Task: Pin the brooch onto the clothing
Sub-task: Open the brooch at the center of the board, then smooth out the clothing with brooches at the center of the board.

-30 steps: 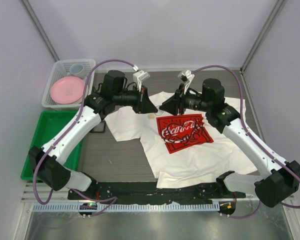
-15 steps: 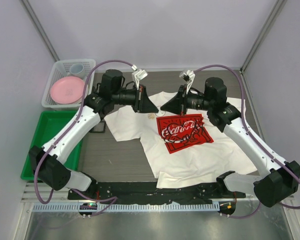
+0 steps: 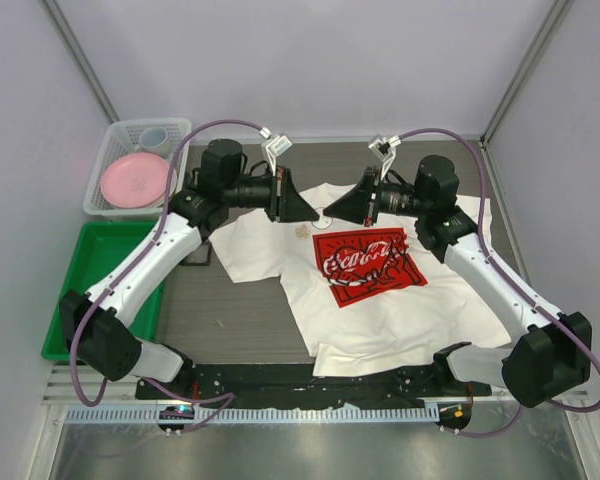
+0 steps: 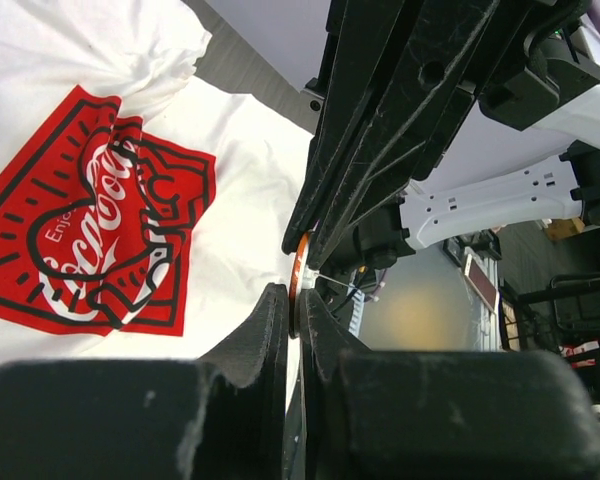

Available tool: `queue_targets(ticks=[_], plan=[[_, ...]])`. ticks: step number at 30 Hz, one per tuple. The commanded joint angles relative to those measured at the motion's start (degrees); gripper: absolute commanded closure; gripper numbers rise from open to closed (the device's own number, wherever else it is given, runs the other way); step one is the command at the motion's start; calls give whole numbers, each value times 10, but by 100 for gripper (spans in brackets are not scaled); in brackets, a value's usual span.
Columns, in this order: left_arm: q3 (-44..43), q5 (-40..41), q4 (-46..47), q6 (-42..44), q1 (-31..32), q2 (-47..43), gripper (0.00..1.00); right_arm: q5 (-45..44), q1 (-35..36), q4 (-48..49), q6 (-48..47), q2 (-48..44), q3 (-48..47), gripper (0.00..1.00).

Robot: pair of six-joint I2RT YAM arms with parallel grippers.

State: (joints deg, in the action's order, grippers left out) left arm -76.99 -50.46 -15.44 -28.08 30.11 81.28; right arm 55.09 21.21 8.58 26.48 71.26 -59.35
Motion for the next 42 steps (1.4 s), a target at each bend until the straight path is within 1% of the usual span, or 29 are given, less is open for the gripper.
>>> queue_targets(ticks=[1, 7, 10, 14, 15, 16, 18, 23, 24, 25, 26, 27, 28, 29, 30, 31, 32, 33, 34, 35, 36, 39, 40, 42], plan=[[13, -31, 53, -31, 5, -1, 92, 8, 2, 76, 39, 4, 3, 99], [28, -30, 76, -52, 5, 3, 86, 20, 2, 110, 66, 12, 7, 99], [32, -33, 81, -53, 5, 6, 87, 26, 2, 111, 62, 12, 6, 99], [26, -61, 76, -45, 4, 15, 87, 42, 2, 73, 32, 21, -10, 99], [22, -66, 53, -24, 5, 17, 88, 47, 3, 63, 23, 21, -17, 99], [21, -69, 51, -17, 5, 18, 91, 51, 3, 56, 7, 23, -20, 99], [21, -77, 44, -8, 5, 18, 93, 62, 3, 32, -8, 26, -29, 99], [18, -82, 47, -11, 7, 20, 92, 73, 5, 18, -26, 35, -34, 99], [18, -80, 50, -12, 8, 20, 93, 74, 6, 18, -27, 38, -36, 99], [18, -76, 52, -19, 8, 20, 98, 71, 7, 17, -30, 41, -37, 99], [18, -74, 54, -25, 10, 21, 100, 67, 7, 7, -35, 43, -40, 99], [18, -65, 52, -31, 10, 21, 100, 60, 6, 2, -37, 47, -50, 94], [22, -41, 48, -40, 7, 19, 100, 43, 1, -10, -42, 53, -55, 84], [27, -21, 41, -43, 4, 17, 100, 30, -10, -45, -52, 54, -61, 74], [32, 2, 25, -44, 2, 13, 100, 7, -17, -71, -92, 53, -75, 62], [43, 70, 7, -42, 2, 5, 100, -23, -23, -107, -123, 50, -82, 58], [47, 100, -26, -39, 2, 1, 100, -95, -29, -163, -149, 49, -89, 56], [53, 123, -39, -43, 1, 0, 100, -129, -41, -185, -191, 48, -98, 54], [61, 146, -46, -49, 1, 5, 100, -150, -49, -217, -213, 48, -100, 53], [66, 175, -60, -65, 1, 10, 100, -193, -51, -235, -236, 47, -100, 48], [69, 191, -68, -72, 1, 16, 100, -211, -51, -252, -291, 47, -96, 48], [73, 231, -97, -83, -3, 52, 100, -249, -52, -312, -357, 43, -70, 47], [73, 239, -103, -82, -9, 62, 100, -257, -52, -339, -394, 43, -63, 47], [81, 261, -107, -87, -21, 86, 100, -274, -53, -376, -437, 46, -49, 46]])
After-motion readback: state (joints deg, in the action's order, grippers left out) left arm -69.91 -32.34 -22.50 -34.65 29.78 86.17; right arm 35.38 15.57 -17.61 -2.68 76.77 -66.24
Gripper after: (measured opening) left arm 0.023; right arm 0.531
